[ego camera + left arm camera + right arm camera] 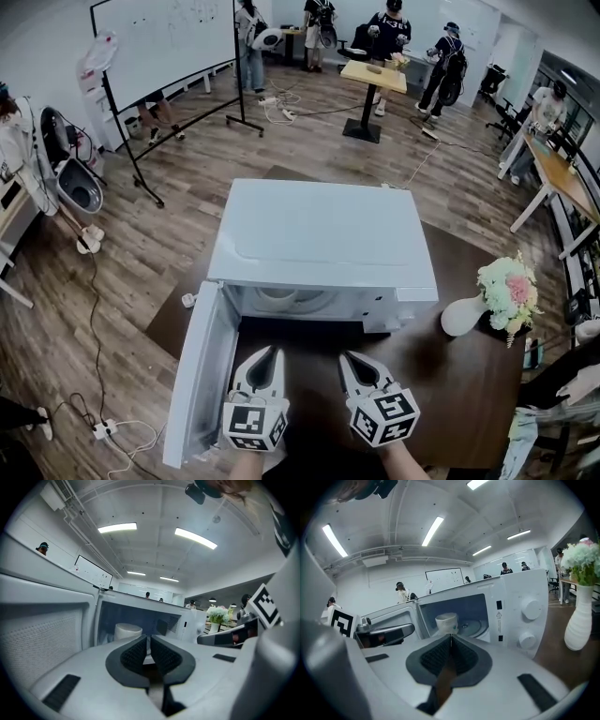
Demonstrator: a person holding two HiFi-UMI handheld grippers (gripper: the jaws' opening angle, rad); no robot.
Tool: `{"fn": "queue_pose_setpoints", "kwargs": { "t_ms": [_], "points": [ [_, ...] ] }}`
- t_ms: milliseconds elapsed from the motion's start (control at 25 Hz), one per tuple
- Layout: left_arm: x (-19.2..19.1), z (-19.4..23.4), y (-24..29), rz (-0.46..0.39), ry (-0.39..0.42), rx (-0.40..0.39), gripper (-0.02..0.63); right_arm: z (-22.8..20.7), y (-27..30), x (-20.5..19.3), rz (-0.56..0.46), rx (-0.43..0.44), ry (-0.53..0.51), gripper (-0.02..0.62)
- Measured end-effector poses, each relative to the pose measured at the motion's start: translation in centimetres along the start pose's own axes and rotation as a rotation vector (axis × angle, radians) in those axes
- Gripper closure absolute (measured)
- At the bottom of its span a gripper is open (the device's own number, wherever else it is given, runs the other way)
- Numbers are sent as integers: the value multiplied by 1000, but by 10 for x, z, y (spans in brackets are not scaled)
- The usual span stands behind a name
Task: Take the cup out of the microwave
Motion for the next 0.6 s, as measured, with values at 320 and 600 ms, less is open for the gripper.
{"fn": "queue_pose_setpoints", "kwargs": {
  "t_ms": [320,600],
  "points": [
    [3,16,40,-24,0,41,361,-10,31,-9,39,15,30,600],
    [-1,27,75,-12,15,90,122,-18,40,-16,62,7,48,600]
  ]
}}
Point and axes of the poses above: the fingertips, and each gripper's own axes: y forward along the fingers, z to its left, x out of its top, the point moved 2 cm from there along -y, backward along the fingers, and after that the axes turned 3 degrees about -y, right-handed, at the moved point
